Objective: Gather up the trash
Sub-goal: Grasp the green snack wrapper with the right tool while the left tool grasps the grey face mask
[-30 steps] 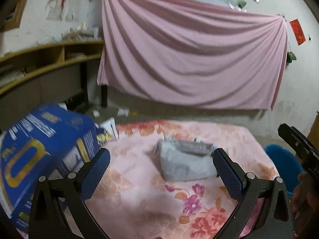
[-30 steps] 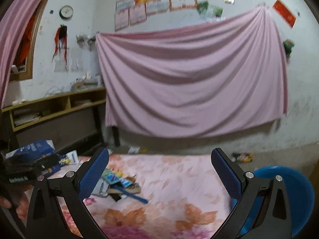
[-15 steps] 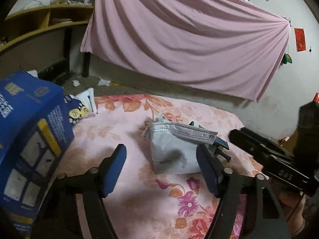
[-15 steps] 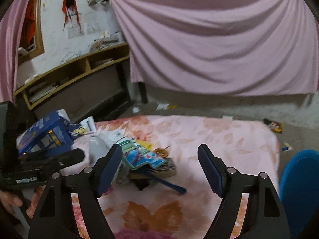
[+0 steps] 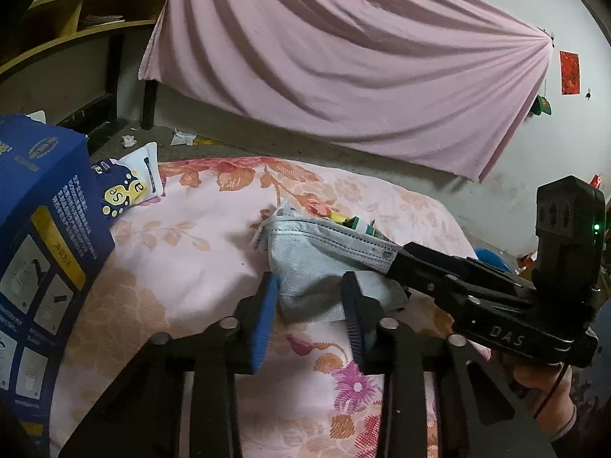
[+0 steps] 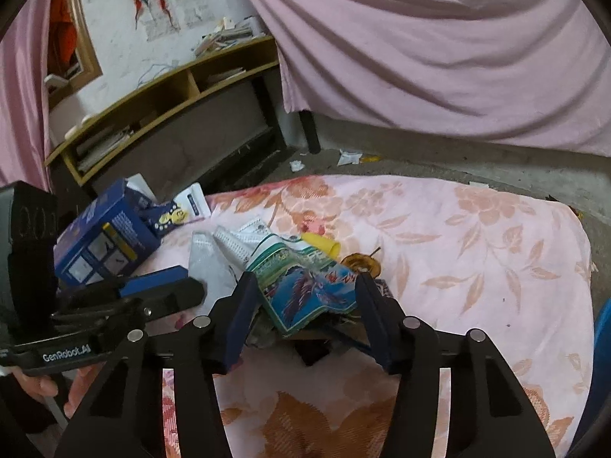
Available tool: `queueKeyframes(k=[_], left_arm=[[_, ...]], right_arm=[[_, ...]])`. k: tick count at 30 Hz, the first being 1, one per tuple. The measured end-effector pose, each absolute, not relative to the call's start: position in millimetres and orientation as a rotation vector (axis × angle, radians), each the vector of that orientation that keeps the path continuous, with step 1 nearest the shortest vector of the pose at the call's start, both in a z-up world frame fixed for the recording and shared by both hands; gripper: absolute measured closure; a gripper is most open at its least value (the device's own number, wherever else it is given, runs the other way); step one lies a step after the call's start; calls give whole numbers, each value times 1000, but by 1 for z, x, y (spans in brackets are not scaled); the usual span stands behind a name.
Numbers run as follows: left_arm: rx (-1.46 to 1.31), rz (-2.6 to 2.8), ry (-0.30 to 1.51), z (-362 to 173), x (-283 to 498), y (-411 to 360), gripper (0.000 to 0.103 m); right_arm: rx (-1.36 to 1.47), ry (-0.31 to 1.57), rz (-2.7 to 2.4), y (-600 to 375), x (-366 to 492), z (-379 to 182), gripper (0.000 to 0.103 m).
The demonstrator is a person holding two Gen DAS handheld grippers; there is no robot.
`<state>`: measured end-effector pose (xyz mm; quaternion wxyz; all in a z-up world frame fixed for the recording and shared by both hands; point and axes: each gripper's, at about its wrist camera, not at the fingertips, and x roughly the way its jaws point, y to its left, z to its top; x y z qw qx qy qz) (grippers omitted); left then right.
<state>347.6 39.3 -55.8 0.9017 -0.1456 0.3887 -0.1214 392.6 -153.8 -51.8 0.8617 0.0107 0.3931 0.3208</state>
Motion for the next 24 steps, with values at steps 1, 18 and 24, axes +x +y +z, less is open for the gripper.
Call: queueKeyframes(k=[1,18,24], left_arm=[[-302,-251,805,-56,348,39,80],[-301,-296,755,-52,342,37,101],[-262,-305,716,-46,332,33,102]], right_arm=[[20,831,675,-153,393,-53,62],[-29,831,663,-151,385,-54,86],[-46,793,655,-151,377,-50,95]])
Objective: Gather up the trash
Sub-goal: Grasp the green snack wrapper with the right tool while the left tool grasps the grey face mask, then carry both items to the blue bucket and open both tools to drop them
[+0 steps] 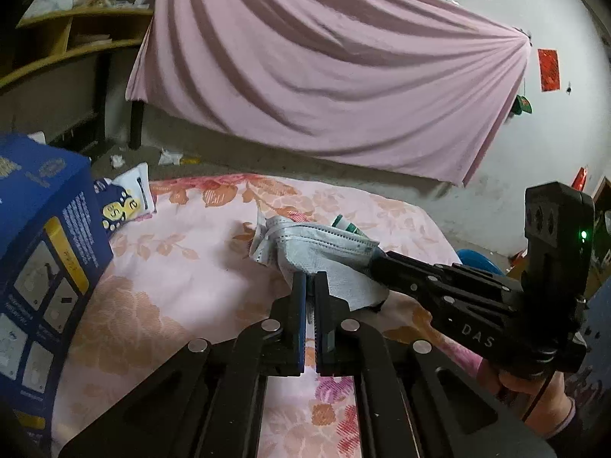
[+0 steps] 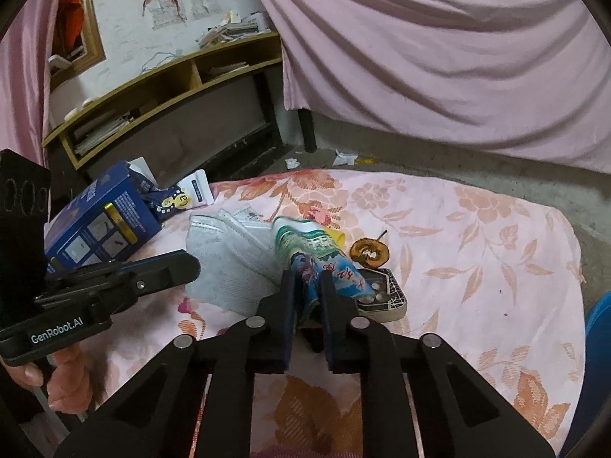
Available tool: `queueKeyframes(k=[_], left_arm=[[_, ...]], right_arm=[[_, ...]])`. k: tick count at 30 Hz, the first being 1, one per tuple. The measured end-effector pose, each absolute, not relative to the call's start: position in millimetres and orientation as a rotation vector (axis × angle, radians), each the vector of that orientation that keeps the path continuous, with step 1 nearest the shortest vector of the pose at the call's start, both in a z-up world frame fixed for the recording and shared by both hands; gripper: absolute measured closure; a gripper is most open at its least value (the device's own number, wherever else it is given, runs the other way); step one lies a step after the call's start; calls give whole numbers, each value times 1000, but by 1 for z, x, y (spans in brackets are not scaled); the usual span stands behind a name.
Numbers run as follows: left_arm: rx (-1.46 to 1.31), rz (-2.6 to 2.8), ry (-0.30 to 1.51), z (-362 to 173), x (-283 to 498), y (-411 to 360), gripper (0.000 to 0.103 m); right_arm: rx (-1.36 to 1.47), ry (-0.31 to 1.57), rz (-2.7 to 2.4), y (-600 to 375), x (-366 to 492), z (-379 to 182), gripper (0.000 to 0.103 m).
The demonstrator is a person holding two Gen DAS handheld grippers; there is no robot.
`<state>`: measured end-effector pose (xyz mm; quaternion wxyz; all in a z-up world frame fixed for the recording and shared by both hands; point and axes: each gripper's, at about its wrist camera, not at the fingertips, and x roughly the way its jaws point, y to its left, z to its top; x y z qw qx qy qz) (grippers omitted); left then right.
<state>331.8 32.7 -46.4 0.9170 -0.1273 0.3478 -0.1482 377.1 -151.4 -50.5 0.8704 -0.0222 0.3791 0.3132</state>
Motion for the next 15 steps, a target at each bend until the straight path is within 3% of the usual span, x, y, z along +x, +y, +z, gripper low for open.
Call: queueKeyframes(k=[15], left_arm=[[-157,-242,491,-25,290,23,103]], right_arm=[[46,636,577,-184,356,-29,96]])
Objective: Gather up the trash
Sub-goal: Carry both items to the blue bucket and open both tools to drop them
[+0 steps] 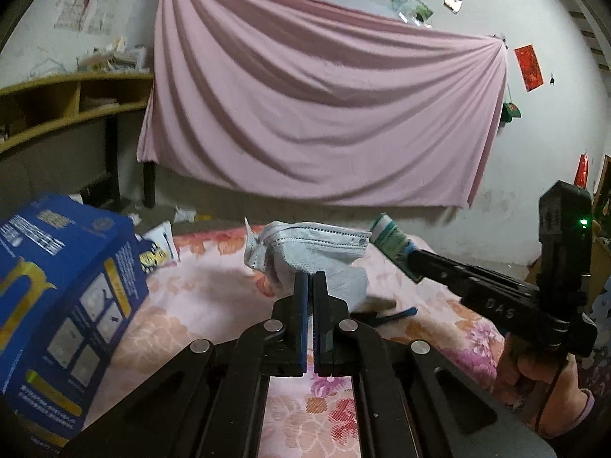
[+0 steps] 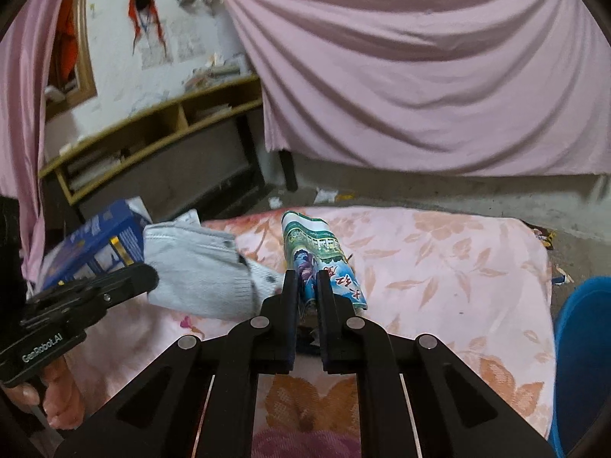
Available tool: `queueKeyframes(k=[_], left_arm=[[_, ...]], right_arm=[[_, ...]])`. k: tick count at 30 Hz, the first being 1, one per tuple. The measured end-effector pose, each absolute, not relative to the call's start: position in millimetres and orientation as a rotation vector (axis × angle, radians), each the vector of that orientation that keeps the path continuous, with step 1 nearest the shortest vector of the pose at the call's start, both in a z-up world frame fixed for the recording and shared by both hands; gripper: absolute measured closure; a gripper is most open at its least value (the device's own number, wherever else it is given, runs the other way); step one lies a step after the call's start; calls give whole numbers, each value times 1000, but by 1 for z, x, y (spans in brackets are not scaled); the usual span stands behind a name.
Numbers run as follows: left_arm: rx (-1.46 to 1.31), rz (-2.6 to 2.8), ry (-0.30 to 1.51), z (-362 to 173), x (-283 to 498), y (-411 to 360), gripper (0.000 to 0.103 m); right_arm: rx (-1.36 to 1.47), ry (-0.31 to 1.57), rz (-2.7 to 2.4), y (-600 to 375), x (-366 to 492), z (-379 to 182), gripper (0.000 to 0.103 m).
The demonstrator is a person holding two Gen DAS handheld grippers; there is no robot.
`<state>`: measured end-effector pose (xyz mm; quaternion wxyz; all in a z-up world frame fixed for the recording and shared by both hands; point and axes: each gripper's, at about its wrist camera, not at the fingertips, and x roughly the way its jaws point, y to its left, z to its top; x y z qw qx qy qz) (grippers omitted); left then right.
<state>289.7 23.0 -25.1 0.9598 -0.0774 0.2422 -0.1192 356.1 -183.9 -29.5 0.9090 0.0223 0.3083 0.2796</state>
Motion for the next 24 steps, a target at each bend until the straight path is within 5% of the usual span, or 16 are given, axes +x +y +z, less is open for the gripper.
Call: queueKeyframes(k=[24], left_arm=[[-35,-275,163,42,241,-67,103]], right_arm=[[121,199,492,-268,278,30,96]])
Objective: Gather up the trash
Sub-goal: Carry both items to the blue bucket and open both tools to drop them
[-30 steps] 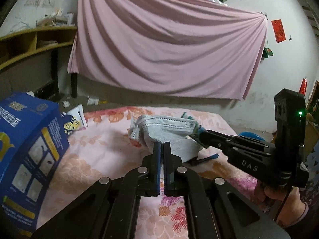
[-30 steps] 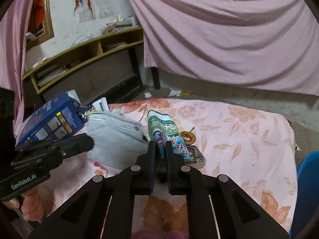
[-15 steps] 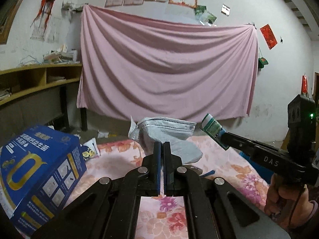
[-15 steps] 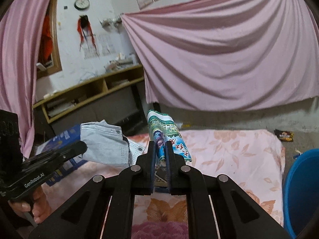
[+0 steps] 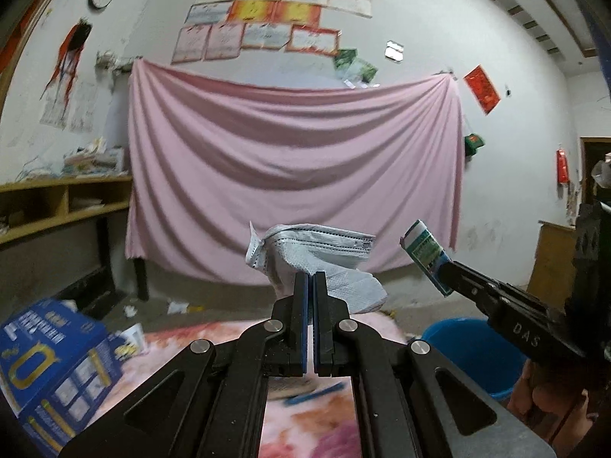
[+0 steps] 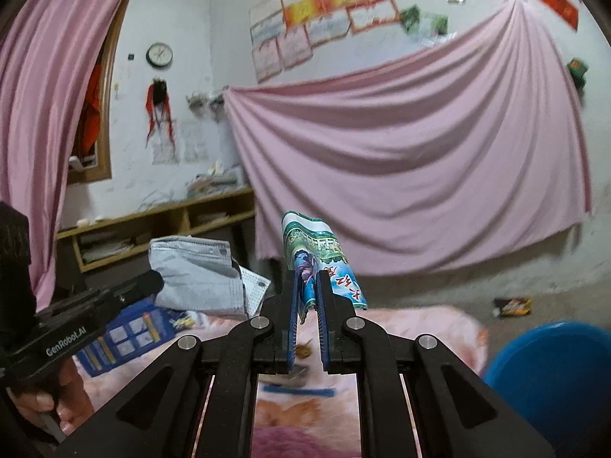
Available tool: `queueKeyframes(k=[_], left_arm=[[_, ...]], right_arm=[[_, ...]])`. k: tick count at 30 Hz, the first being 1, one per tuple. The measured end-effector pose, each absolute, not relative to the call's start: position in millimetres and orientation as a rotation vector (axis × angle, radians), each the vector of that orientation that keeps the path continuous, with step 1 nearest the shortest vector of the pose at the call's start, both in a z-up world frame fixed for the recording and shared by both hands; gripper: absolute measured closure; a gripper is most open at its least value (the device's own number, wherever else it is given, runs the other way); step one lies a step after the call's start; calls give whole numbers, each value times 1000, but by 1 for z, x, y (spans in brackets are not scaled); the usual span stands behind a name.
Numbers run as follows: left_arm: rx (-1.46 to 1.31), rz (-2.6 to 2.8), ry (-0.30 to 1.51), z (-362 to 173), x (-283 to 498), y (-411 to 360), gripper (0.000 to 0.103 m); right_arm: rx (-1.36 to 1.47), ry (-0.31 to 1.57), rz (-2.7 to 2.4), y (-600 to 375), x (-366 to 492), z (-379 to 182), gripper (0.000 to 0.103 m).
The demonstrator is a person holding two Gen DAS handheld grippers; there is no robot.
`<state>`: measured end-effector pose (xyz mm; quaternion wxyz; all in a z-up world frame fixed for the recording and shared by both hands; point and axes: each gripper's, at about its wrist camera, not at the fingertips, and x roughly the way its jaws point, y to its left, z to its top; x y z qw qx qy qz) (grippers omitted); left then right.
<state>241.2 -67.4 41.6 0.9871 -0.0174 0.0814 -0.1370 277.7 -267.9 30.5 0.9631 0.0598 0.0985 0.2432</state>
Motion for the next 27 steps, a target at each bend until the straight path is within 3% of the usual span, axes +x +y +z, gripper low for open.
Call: queueKeyframes(k=[13,27], left_arm=[[-14,-461,204,57,257,-187,103],[13,-575,374,44,292,-291,103]], right_arm=[[209,96,257,-367,257,44,96],[367,254,40,-460,262,17,95]])
